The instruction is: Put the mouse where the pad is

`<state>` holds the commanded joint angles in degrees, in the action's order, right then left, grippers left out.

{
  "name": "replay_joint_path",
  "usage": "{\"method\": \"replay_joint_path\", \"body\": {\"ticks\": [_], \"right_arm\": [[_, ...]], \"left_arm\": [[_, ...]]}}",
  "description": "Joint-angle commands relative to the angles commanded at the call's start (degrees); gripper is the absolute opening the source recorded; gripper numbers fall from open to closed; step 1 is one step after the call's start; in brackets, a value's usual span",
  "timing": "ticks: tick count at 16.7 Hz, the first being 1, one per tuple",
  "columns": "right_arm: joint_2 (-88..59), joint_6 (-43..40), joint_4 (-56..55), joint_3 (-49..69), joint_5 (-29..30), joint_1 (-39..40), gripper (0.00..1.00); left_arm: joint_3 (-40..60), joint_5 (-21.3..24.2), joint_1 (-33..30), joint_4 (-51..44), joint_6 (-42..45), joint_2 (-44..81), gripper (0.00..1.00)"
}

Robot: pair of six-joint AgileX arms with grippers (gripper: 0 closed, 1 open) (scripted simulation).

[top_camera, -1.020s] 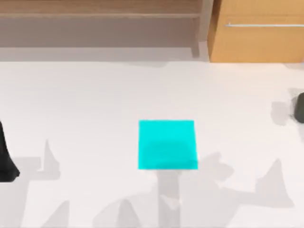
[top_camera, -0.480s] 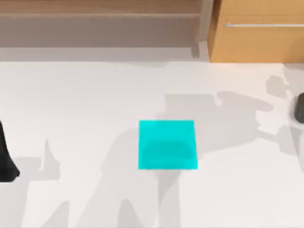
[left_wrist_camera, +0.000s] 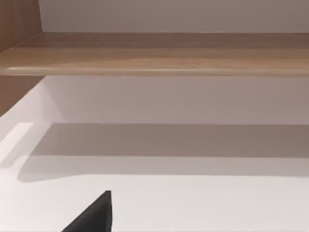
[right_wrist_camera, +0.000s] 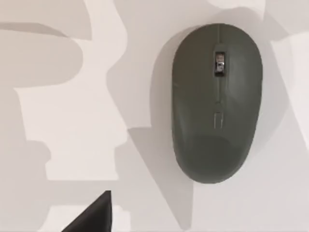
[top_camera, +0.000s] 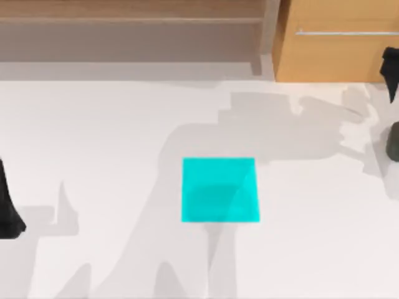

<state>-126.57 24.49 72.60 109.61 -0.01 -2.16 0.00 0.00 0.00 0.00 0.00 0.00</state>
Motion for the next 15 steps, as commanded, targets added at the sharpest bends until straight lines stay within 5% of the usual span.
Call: {"method": "replay_joint_path", "body": {"ticks": [8, 15], "right_arm": [[-0.74, 0.14, -0.79, -0.31, 0.03, -0.14, 1.00], [-5.11, 0.36, -16.20, -10.79, 0.10, 0.16, 1.00]], "left_arm": [[0.00, 0.00, 0.00, 0.00, 0.00, 0.00, 1.00], [0.00, 0.00, 0.00, 0.00, 0.00, 0.00, 1.00]]}}
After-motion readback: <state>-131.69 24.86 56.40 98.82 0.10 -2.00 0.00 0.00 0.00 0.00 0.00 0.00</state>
